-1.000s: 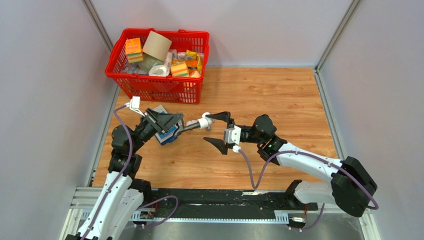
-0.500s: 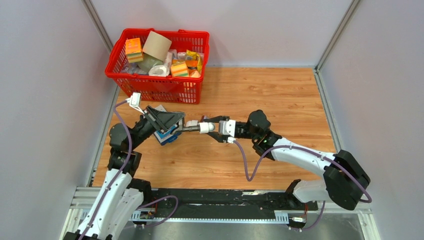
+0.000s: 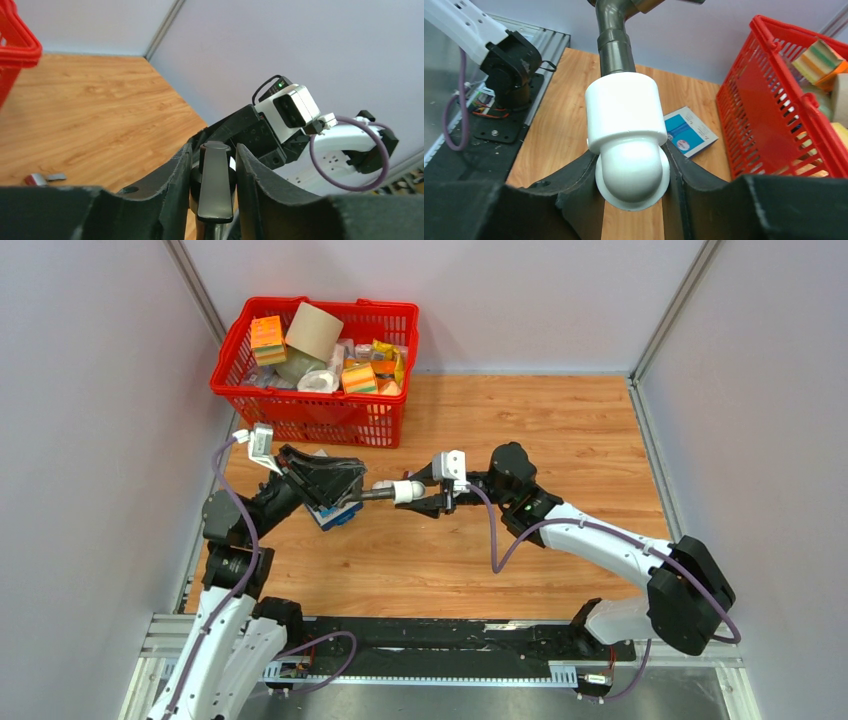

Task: Install the water faucets

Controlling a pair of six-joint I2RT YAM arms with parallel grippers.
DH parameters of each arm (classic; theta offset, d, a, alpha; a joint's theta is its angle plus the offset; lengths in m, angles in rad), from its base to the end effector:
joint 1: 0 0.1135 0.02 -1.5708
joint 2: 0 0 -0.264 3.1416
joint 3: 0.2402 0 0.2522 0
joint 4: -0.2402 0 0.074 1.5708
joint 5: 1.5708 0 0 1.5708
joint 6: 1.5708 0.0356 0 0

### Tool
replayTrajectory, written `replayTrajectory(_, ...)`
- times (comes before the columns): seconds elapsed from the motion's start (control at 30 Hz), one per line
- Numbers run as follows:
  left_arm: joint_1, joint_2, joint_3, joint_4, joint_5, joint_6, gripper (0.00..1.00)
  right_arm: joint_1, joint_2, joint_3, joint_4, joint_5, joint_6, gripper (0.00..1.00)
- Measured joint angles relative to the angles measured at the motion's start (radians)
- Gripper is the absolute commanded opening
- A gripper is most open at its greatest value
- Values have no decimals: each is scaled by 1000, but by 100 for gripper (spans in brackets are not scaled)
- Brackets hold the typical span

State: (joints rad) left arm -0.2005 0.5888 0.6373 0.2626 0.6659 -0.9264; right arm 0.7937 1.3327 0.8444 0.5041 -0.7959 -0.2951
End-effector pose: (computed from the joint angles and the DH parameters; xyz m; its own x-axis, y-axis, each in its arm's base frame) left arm 0.1321 -0.0493 0.3631 -0.4058 -0.5590 -0.7231 0.6801 0.3438 -0.6475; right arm 0.1930 0.2325 0.3097 0.3014 0.0162 -0.9534 -0.9533 -0.0146 -0.3016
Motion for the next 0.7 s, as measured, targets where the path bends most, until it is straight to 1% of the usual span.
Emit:
replayTrajectory(0.07, -2, -23, 7, -24, -24, 55, 62, 1, 3, 8, -8, -10, 23, 0)
replayTrajectory(0.17, -1, -34, 45, -71, -72, 104, 62, 2, 3, 8, -27, -17, 45, 0)
replayTrajectory(0.3, -1, -23, 82, -155, -128, 109, 63, 2, -2, 8, -47, -14, 63, 0)
replayTrajectory(0.4, -1, -5, 81, -220, -135, 74, 63, 2, -14, 8, -51, -3, 69, 0)
replayTrajectory(0.53, -1, -16, 34, -185, -110, -2, 63, 0, -22, 8, -62, 9, 71, 0)
replayTrajectory(0.7, -1, -49, -2, -167, -61, -52, 63, 0, -22, 8, -65, 23, 78, 0)
